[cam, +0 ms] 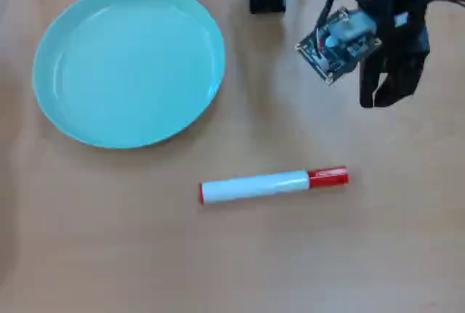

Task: Pick up the red pen.

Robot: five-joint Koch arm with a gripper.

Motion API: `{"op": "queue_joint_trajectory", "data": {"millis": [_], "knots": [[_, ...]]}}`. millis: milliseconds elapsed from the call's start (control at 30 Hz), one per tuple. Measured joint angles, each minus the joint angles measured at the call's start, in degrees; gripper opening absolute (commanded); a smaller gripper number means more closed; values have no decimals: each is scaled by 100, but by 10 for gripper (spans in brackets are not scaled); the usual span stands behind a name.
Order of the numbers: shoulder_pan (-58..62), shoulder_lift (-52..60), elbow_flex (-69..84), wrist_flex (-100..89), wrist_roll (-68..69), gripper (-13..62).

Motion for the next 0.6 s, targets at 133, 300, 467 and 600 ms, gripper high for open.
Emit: {"op": "queue_joint_trajectory", "data": {"millis": [133, 300, 467, 600], "knots": [[-475, 97, 53, -9, -9, -67], [-563, 132, 53, -18, 0, -67], [-589, 132, 53, -26, 0, -67], [-606, 132, 62, -35, -9, -66]]}}
